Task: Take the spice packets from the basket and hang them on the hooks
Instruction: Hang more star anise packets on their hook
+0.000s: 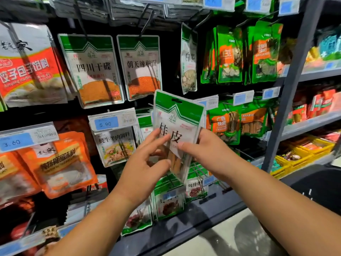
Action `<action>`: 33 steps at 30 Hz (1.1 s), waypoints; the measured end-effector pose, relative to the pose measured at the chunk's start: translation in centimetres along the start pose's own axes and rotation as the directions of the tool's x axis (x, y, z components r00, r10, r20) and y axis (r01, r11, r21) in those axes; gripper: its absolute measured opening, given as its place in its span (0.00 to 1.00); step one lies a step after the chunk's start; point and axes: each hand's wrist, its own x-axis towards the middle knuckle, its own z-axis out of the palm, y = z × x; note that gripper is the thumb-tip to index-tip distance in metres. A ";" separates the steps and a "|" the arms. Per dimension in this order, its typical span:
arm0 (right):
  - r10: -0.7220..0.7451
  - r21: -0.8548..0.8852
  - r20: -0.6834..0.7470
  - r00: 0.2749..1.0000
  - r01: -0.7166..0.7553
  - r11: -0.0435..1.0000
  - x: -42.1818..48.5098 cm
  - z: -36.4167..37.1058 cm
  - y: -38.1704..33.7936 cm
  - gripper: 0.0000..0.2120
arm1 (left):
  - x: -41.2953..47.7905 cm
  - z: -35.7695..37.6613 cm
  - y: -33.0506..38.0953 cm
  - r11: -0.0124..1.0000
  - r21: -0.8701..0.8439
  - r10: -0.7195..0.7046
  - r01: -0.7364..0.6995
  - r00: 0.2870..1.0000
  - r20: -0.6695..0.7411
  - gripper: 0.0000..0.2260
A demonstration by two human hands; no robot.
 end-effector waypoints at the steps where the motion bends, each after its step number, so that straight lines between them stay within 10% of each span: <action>1: 0.018 0.021 -0.029 0.999 -0.017 1.000 0.3 -0.6 0.5 0.13 | 0.2 0.1 0.0 0.999 0.044 -0.007 0.010 0.997 -0.070 0.23; 5: 0.083 0.152 -0.064 0.995 -0.072 0.986 0.8 -2.8 1.9 0.14 | 0.7 0.3 -0.1 0.992 0.076 -0.075 0.104 0.947 -0.312 0.24; 14: 0.283 0.220 -0.038 0.958 -0.268 0.938 1.0 -6.6 6.9 0.15 | 2.1 2.9 -1.4 0.968 -0.088 -0.247 0.235 0.952 -0.182 0.10; 20: 0.396 0.200 -0.206 0.895 -0.357 0.912 1.3 -9.6 9.8 0.15 | 6.1 2.6 0.7 0.927 0.373 0.117 -0.029 0.970 -0.215 0.06; 24: 0.376 0.230 -0.249 0.892 -0.323 0.918 2.3 -10.2 9.9 0.16 | 10.8 2.0 2.5 0.539 0.747 0.494 -0.388 0.865 0.092 0.08; 33: 0.271 0.282 -0.276 0.922 -0.192 0.940 5.2 -9.6 9.8 0.15 | 18.4 3.2 4.4 0.518 0.844 0.066 -0.140 0.990 0.123 0.16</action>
